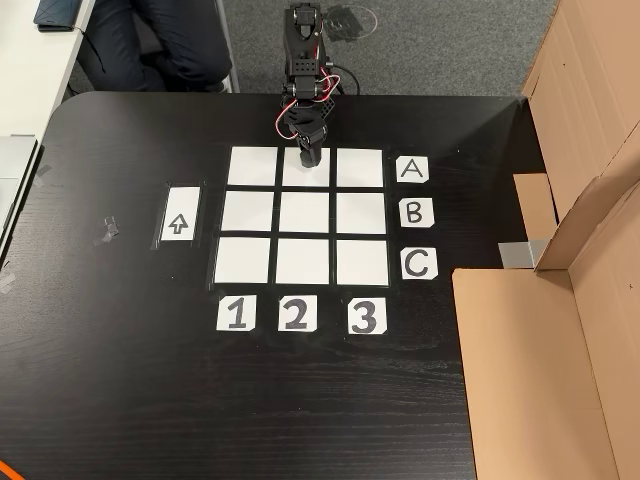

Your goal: Pick up a new token and place it in the grid on square A2.

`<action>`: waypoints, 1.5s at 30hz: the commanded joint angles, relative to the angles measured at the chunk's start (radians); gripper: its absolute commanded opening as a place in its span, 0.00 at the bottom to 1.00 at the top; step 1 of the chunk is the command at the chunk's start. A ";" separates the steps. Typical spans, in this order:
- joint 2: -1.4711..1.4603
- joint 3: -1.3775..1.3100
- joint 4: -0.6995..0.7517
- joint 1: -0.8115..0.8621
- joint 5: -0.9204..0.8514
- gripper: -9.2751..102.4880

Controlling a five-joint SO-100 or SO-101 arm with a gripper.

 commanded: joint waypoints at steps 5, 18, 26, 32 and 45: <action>0.061 0.034 -0.018 -0.008 -0.040 0.16; 0.207 0.152 -0.063 -0.043 -0.101 0.16; 0.235 0.172 -0.071 -0.003 -0.110 0.16; 0.239 0.215 -0.110 0.014 -0.118 0.16; 0.241 0.279 -0.161 0.038 -0.141 0.15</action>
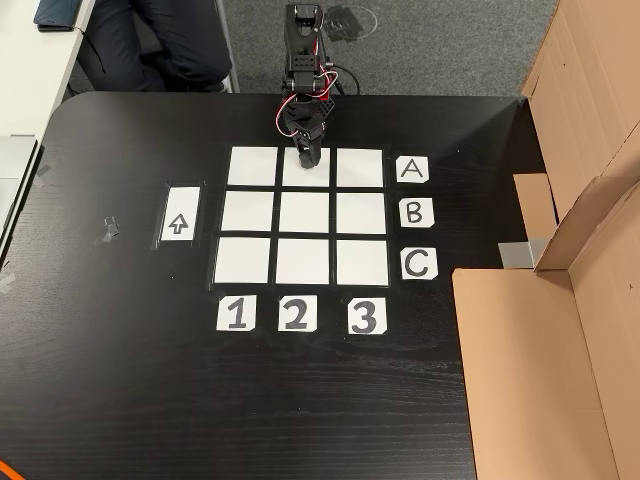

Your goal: Pick up a new token and place it in the grid on square A2.

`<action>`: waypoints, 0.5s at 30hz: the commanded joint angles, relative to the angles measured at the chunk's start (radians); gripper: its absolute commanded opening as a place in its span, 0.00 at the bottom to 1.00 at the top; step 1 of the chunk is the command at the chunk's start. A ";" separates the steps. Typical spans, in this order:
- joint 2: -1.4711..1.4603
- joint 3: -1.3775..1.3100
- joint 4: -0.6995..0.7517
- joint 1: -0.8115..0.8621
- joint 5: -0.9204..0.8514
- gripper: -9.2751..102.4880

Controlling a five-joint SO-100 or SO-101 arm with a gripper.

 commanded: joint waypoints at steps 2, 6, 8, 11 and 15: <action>0.018 0.008 -0.017 0.009 -0.009 0.15; 0.018 0.032 -0.035 0.011 -0.011 0.15; 0.018 0.040 -0.040 0.011 -0.011 0.15; 0.020 0.041 -0.040 0.011 -0.011 0.15; 0.020 0.043 -0.040 0.012 -0.011 0.15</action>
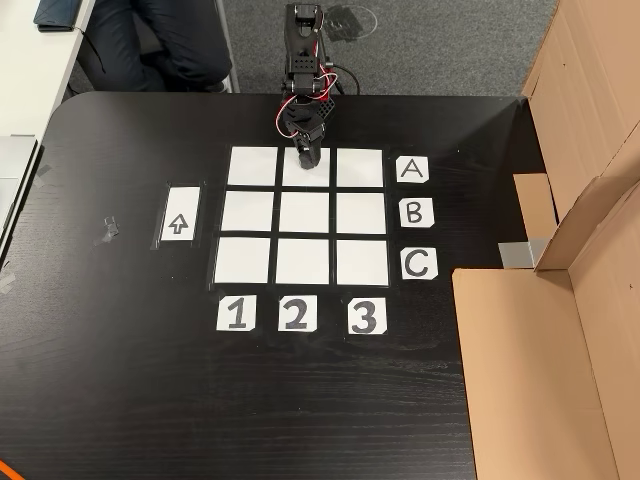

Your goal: Pick up a new token and place it in the grid on square A2.

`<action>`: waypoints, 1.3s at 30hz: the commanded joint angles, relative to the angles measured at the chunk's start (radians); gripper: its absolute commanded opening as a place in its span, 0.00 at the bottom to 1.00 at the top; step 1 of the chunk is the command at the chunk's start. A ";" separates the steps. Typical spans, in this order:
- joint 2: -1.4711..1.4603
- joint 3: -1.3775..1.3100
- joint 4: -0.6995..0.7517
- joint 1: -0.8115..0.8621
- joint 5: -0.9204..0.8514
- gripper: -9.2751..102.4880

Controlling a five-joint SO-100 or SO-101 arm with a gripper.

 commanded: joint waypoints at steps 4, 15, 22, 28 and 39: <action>0.017 0.003 -0.011 0.020 -0.005 0.15; 0.017 0.011 -0.014 0.026 -0.005 0.16; 0.017 0.012 -0.015 0.026 -0.005 0.24; 0.017 0.012 -0.015 0.026 -0.005 0.29; 0.017 0.014 -0.015 0.018 -0.009 0.37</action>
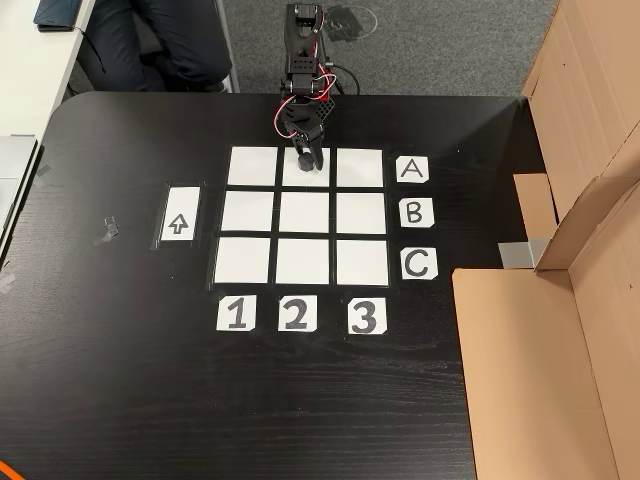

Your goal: Pick up a new token and place it in the grid on square A2.

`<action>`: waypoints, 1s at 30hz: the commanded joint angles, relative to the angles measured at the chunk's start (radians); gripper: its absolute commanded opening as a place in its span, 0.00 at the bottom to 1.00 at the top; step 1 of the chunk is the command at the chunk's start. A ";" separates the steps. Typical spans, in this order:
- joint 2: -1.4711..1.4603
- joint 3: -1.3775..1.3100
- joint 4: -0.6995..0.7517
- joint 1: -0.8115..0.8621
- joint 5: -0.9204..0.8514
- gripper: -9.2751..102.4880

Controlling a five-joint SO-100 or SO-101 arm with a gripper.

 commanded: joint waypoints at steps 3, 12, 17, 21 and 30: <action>0.025 0.002 -0.002 -0.008 -0.009 0.37; 0.094 -0.061 0.081 -0.009 -0.015 0.38; 0.107 -0.153 0.167 -0.002 -0.021 0.39; 0.109 -0.249 0.241 0.003 -0.023 0.39; 0.103 -0.500 0.382 0.028 -0.002 0.39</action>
